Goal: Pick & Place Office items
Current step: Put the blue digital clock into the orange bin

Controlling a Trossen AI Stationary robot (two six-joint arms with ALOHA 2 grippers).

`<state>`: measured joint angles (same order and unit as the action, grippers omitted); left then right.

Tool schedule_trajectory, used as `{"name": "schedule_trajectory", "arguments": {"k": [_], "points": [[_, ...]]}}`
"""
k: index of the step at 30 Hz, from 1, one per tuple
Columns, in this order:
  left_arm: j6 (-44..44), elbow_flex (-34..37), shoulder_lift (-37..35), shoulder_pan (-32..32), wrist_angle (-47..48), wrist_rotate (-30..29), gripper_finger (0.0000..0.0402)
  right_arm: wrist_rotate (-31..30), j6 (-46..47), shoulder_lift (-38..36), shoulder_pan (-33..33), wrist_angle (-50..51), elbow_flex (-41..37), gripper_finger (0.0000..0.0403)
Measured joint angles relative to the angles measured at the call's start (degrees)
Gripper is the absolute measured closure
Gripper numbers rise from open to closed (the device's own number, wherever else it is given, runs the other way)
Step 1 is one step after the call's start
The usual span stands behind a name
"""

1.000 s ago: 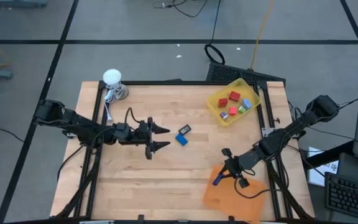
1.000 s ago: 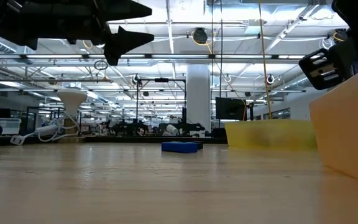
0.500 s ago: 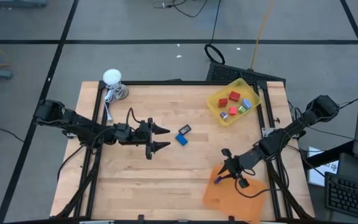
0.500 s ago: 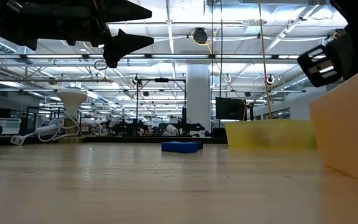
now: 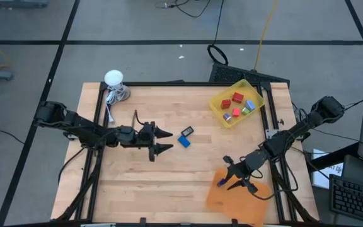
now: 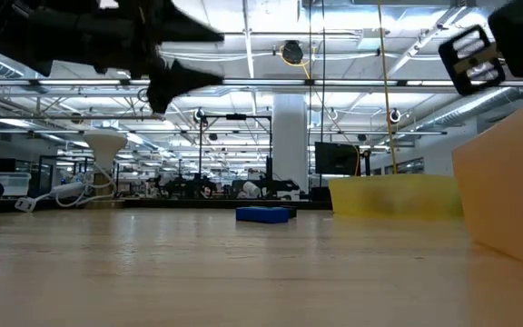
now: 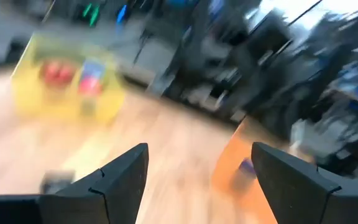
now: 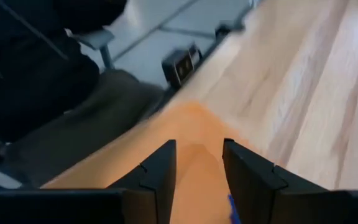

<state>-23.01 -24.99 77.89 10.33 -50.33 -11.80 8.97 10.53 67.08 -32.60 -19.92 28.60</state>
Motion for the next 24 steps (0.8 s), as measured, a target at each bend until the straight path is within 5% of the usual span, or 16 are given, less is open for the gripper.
{"name": "schedule_trajectory", "arguments": {"k": [5, 9, 12, 17, 24], "points": [[-6.0, -8.7, 4.6, 1.9, 25.8, -5.2, 0.0112, -2.1, -5.5, -2.2, 0.0, -2.7, 0.0, 0.0275], [-6.2, -18.6, 12.3, 1.7, 41.1, -4.8, 0.0112, -13.3, -5.9, -4.2, 0.4, -3.0, 0.0, 0.0259], [-0.8, -23.7, 17.8, 0.8, 42.2, -4.8, 0.0113, -18.1, -7.2, -5.8, 2.2, -2.8, 0.0, 0.0239], [14.5, -29.7, 25.6, -1.1, 42.9, -4.8, 0.0124, -17.9, -8.7, -8.6, 5.8, -1.6, 0.0, 0.0205], [23.1, -33.6, 30.6, -4.9, 48.9, -4.5, 0.0148, -11.5, -8.7, -9.6, 8.3, 0.9, 0.0, 0.0191]]}}
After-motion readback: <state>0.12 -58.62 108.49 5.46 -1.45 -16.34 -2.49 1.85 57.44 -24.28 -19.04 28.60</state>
